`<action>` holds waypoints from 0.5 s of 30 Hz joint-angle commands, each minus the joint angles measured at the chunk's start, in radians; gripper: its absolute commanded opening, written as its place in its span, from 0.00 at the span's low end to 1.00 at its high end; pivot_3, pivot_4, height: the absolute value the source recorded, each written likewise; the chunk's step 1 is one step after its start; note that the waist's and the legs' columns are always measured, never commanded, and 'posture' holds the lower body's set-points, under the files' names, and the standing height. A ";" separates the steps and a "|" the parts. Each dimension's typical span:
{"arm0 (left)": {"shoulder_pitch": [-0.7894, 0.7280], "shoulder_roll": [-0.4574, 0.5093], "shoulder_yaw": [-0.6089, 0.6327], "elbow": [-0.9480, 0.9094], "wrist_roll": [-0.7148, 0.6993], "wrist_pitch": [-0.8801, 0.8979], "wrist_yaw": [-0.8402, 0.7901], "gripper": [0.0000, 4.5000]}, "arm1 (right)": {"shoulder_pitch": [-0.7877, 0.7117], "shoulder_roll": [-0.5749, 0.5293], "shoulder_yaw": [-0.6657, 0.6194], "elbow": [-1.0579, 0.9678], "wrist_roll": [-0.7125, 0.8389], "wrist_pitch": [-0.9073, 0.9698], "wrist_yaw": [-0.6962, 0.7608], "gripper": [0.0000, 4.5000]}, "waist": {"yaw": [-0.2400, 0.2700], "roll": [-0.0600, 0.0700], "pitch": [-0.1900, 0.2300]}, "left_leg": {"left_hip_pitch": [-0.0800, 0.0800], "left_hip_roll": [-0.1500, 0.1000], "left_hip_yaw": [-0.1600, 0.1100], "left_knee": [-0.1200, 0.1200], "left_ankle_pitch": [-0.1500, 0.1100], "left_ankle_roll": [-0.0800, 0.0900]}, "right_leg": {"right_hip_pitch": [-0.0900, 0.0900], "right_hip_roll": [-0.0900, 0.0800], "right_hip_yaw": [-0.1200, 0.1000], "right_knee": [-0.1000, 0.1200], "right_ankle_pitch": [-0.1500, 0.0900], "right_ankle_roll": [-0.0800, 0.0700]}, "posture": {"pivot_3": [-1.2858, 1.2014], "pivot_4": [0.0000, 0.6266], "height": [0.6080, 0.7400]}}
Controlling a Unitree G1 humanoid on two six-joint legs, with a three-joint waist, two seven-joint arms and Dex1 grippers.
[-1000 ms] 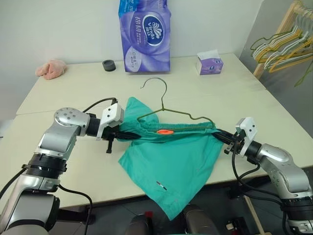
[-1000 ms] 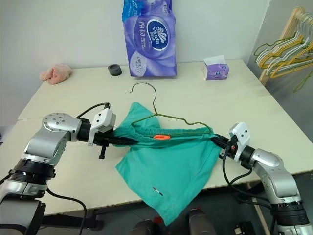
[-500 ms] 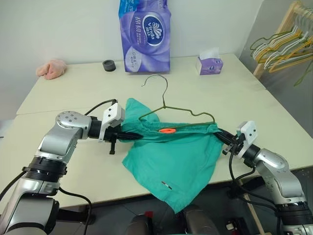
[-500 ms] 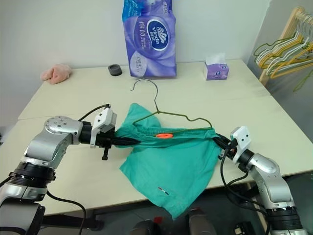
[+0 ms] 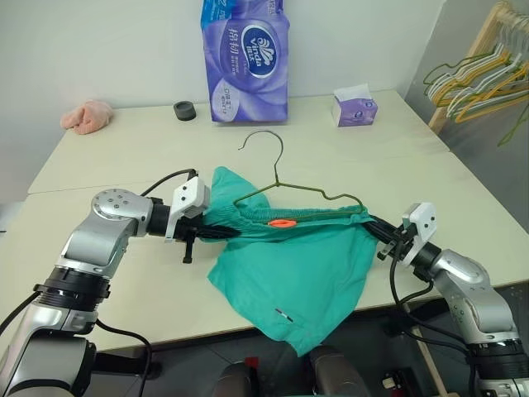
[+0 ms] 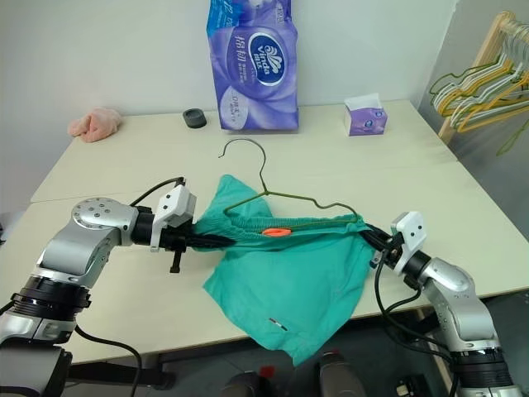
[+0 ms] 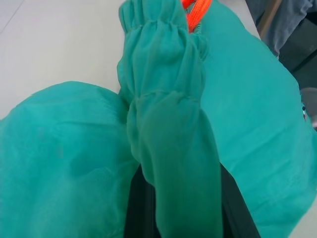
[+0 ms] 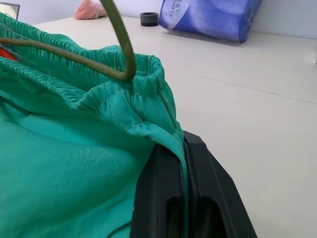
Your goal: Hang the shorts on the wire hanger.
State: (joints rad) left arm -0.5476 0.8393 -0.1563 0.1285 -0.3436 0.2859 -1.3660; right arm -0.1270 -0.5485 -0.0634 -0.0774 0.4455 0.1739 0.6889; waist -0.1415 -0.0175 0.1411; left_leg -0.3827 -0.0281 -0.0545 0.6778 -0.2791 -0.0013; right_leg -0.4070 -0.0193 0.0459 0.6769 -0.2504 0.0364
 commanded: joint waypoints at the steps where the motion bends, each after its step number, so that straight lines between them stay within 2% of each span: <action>1: 0.011 0.067 0.054 0.045 0.050 -0.021 0.019 0.00 | 0.019 -0.054 -0.161 0.023 0.008 0.001 -0.040 0.01 | 0.000 0.000 0.000 | 0.000 0.000 0.000 0.000 0.000 0.000 | 0.000 0.000 0.000 0.000 0.000 0.000 | 0.43 0.16 1.00; 9: -0.016 0.052 0.059 0.094 0.073 -0.038 0.097 0.00 | 0.075 -0.068 -0.191 -0.009 0.002 -0.015 -0.040 0.01 | 0.000 0.000 0.000 | 0.000 0.000 0.000 0.000 0.000 0.000 | 0.000 0.000 0.000 0.000 0.000 0.000 | 0.43 0.16 1.00; 15: 0.012 0.089 0.032 0.077 0.078 -0.032 0.039 0.00 | 0.088 -0.072 -0.184 -0.039 -0.003 -0.021 -0.038 0.01 | -0.001 0.000 0.000 | 0.000 0.000 0.000 0.000 0.000 0.000 | 0.000 0.000 0.000 0.000 0.000 0.000 | 0.43 0.16 1.00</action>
State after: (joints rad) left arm -0.5505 0.8406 -0.1641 0.1539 -0.3107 0.2318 -1.3198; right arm -0.0486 -0.5775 -0.0983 -0.1498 0.4523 0.1621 0.6976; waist -0.1421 -0.0175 0.1411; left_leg -0.3827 -0.0281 -0.0543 0.6778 -0.2791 -0.0013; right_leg -0.4069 -0.0192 0.0459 0.6771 -0.2504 0.0365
